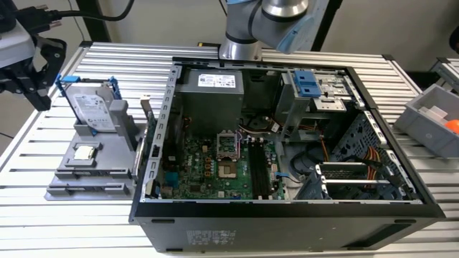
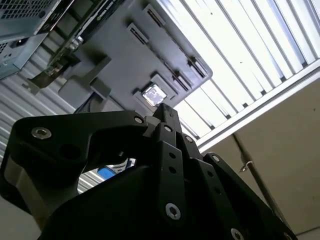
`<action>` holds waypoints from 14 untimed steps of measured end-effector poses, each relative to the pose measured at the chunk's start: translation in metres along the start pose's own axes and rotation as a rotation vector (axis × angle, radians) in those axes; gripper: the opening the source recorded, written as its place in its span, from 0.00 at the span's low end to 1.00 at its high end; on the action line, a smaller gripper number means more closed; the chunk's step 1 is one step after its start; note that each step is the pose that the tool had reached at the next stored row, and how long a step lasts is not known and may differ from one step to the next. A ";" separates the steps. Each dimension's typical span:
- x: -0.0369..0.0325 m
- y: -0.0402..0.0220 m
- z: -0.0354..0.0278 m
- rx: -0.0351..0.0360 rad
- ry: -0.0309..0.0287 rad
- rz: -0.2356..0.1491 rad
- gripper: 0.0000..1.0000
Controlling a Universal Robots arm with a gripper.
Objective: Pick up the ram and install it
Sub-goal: 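Pick up the ram and move it above insertion slot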
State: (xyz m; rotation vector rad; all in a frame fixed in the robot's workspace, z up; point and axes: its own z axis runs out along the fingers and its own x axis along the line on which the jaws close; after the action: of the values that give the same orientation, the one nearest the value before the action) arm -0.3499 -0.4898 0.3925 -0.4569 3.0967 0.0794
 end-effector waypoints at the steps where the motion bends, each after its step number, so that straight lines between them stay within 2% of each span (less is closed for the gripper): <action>1: 0.0000 0.0001 0.0000 -0.0002 0.0005 -0.010 0.00; 14: -0.0001 0.0004 0.0001 -0.0024 0.0066 -0.137 0.00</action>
State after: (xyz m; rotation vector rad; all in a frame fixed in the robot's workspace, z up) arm -0.3499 -0.4894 0.3925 -0.6681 3.0616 0.0805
